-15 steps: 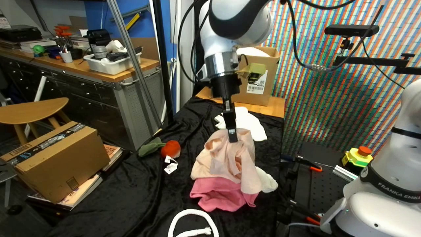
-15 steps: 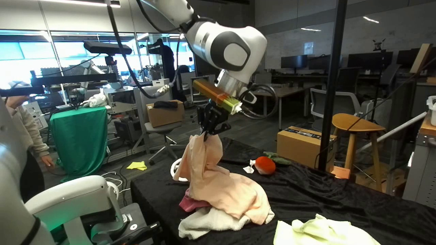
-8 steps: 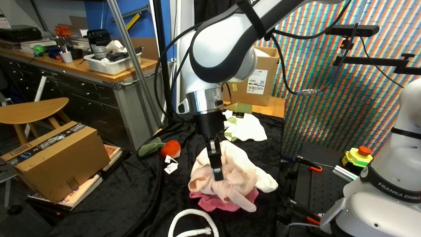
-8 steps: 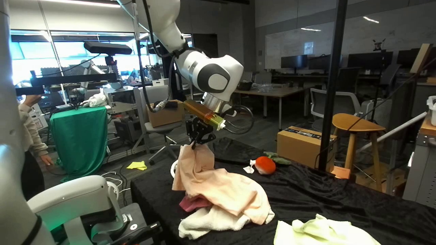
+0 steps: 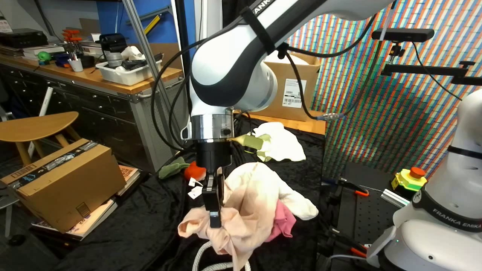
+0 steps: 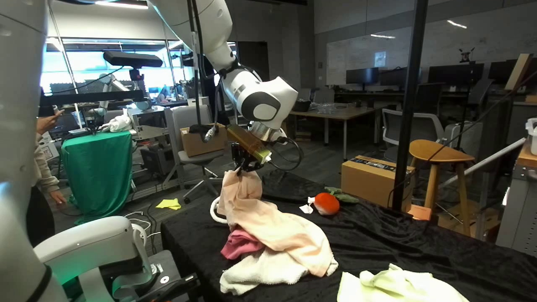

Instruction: Pile the t-shirts, ropes, radish and towel together

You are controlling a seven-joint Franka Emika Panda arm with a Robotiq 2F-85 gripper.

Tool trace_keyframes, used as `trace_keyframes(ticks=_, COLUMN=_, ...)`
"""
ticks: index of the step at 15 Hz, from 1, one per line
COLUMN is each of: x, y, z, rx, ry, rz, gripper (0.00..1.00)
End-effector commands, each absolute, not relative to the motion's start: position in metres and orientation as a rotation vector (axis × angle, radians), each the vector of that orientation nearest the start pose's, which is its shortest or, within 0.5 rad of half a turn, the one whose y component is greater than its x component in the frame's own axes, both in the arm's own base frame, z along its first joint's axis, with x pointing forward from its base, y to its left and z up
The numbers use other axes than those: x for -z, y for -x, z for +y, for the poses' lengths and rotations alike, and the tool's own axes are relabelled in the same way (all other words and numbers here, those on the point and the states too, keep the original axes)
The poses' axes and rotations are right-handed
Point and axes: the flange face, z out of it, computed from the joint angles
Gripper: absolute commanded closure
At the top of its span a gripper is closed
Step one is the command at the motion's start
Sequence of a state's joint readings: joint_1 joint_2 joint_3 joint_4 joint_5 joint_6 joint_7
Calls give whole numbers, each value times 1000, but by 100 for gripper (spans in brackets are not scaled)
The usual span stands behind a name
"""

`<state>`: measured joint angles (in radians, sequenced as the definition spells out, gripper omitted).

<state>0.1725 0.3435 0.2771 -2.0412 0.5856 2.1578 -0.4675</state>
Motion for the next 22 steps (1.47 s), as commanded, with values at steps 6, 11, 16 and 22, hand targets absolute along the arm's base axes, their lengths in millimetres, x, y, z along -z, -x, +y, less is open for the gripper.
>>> trace_keyframes(ticks=6, x=-268, y=-539, z=267, rx=-194, ry=2533, rz=-641, gripper=21)
trace_keyframes(ticks=11, x=-267, y=-567, z=247, rx=-108, ry=2673, rz=-669, gripper=0)
trace_keyframes(ticks=16, x=-261, y=-606, z=232, rx=-7, ry=2849, rz=-695, gripper=0)
trace_keyframes(ticks=22, x=-247, y=-650, z=214, rx=103, ry=2985, rz=-631, gripper=0)
